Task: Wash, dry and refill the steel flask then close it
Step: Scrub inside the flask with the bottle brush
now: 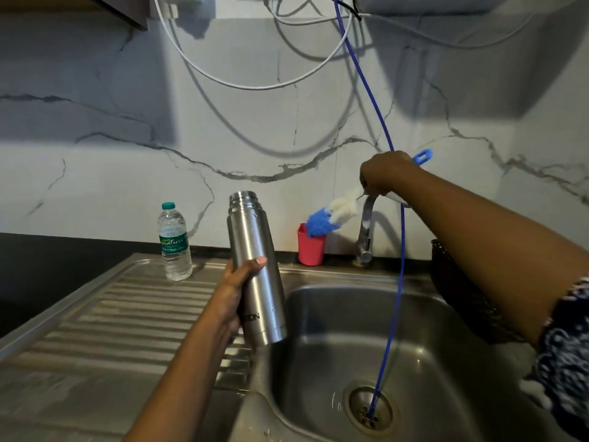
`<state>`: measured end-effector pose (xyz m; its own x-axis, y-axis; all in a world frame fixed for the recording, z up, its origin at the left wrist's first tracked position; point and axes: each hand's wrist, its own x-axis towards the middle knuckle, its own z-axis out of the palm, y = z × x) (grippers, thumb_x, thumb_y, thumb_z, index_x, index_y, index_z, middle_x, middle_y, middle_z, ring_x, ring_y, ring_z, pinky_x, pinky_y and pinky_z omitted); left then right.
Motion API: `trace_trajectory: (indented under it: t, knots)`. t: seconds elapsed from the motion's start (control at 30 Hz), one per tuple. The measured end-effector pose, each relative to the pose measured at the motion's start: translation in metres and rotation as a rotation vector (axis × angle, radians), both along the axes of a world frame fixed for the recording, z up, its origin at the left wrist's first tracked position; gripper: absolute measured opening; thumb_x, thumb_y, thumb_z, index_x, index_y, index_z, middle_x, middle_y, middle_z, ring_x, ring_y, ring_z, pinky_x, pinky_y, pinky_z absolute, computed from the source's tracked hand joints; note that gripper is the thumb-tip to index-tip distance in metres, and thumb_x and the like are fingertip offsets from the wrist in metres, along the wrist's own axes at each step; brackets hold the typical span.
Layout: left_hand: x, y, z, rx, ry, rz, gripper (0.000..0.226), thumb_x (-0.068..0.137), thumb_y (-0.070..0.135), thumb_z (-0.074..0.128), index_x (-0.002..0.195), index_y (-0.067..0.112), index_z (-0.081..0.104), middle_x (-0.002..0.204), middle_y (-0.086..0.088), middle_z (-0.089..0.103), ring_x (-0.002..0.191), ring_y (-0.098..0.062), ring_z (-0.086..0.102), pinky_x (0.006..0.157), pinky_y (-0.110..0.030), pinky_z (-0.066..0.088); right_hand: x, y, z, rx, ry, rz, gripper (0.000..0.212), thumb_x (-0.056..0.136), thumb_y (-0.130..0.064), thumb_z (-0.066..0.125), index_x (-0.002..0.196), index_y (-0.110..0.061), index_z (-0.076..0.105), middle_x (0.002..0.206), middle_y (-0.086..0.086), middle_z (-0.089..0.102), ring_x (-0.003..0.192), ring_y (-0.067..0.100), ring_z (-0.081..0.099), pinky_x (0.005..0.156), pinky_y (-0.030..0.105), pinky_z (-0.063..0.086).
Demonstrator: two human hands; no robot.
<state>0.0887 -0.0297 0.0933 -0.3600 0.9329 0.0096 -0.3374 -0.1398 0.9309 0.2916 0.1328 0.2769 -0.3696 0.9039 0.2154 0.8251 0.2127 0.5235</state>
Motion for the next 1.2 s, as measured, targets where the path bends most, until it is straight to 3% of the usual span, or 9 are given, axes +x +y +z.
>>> trace_trajectory:
  t: [0.17, 0.23, 0.3, 0.57, 0.8, 0.93, 1.07, 1.13, 1.2]
  knots:
    - [0.005, 0.011, -0.016, -0.123, -0.075, -0.041, 0.092, 0.038, 0.044, 0.082, 0.120, 0.009, 0.057, 0.095, -0.017, 0.068, 0.078, -0.028, 0.067, 0.065, -0.038, 0.058, -0.039, 0.016, -0.006, 0.075, -0.162, 0.019, 0.023, 0.093, -0.017, 0.051, 0.113, -0.010, 0.061, 0.114, 0.008, 0.061, 0.101, 0.028, 0.059, 0.073, 0.037, 0.042]
    - [0.005, 0.014, -0.020, -0.147, -0.079, -0.049, 0.087, 0.044, 0.043, 0.081, 0.121, 0.009, 0.056, 0.099, -0.018, 0.068, 0.080, -0.028, 0.067, 0.064, -0.037, 0.057, -0.054, 0.024, -0.011, 0.115, -0.234, 0.013, 0.026, 0.094, -0.011, 0.045, 0.117, -0.008, 0.058, 0.122, 0.012, 0.058, 0.111, 0.031, 0.055, 0.092, 0.045, 0.041]
    - [0.004, 0.016, -0.023, -0.156, -0.086, -0.054, 0.082, 0.050, 0.042, 0.078, 0.122, 0.010, 0.055, 0.100, -0.017, 0.068, 0.081, -0.028, 0.067, 0.064, -0.036, 0.057, -0.068, 0.030, -0.016, 0.166, -0.295, 0.020, 0.028, 0.096, -0.009, 0.041, 0.121, -0.007, 0.055, 0.130, 0.015, 0.053, 0.120, 0.033, 0.048, 0.104, 0.049, 0.029]
    - [-0.003, 0.017, -0.023, -0.117, -0.120, -0.075, 0.073, 0.057, 0.039, 0.080, 0.120, 0.013, 0.056, 0.091, -0.014, 0.069, 0.078, -0.027, 0.067, 0.063, -0.038, 0.056, -0.072, 0.033, -0.012, 0.243, -0.313, 0.008, 0.029, 0.096, -0.012, 0.043, 0.122, -0.008, 0.055, 0.130, 0.013, 0.055, 0.123, 0.032, 0.048, 0.106, 0.045, 0.027]
    - [0.000, 0.016, -0.022, -0.078, -0.143, -0.081, 0.059, 0.062, 0.039, 0.075, 0.112, 0.013, 0.058, 0.091, -0.015, 0.066, 0.080, -0.028, 0.065, 0.069, -0.040, 0.055, -0.033, 0.004, 0.013, 0.306, -0.194, -0.045, 0.022, 0.095, -0.012, 0.046, 0.112, -0.007, 0.057, 0.115, 0.012, 0.062, 0.108, 0.030, 0.057, 0.100, 0.042, 0.033]
    - [0.006, 0.017, -0.025, -0.073, -0.113, -0.102, 0.046, 0.070, 0.036, 0.076, 0.106, 0.013, 0.059, 0.082, -0.012, 0.067, 0.071, -0.025, 0.066, 0.059, -0.035, 0.056, -0.003, -0.020, 0.012, 0.348, -0.048, -0.101, 0.018, 0.093, -0.010, 0.048, 0.107, -0.007, 0.058, 0.104, 0.011, 0.064, 0.097, 0.030, 0.060, 0.094, 0.042, 0.036]
    - [0.014, 0.017, -0.028, -0.080, -0.112, -0.121, 0.030, 0.079, 0.033, 0.067, 0.098, 0.012, 0.061, 0.073, -0.010, 0.069, 0.065, -0.024, 0.066, 0.058, -0.033, 0.054, 0.046, -0.042, -0.010, 0.352, 0.233, -0.136, 0.014, 0.093, -0.019, 0.052, 0.101, -0.014, 0.062, 0.075, 0.004, 0.056, 0.076, 0.024, 0.056, 0.088, 0.038, 0.037]
    - [0.017, 0.016, -0.031, -0.103, -0.119, -0.143, 0.035, 0.077, 0.035, 0.070, 0.100, 0.010, 0.062, 0.075, -0.012, 0.070, 0.067, -0.025, 0.066, 0.060, -0.033, 0.054, 0.071, -0.053, -0.032, 0.327, 0.406, -0.078, 0.018, 0.095, -0.029, 0.051, 0.103, -0.022, 0.066, 0.081, 0.003, 0.062, 0.073, 0.023, 0.053, 0.082, 0.036, 0.036]
    - [0.020, 0.015, -0.033, -0.114, -0.114, -0.172, 0.044, 0.070, 0.036, 0.075, 0.103, 0.008, 0.064, 0.078, -0.013, 0.071, 0.069, -0.026, 0.067, 0.062, -0.034, 0.054, 0.094, -0.068, -0.059, 0.226, 0.636, 0.004, 0.024, 0.097, -0.036, 0.047, 0.108, -0.027, 0.066, 0.094, 0.004, 0.067, 0.081, 0.025, 0.055, 0.082, 0.036, 0.035]
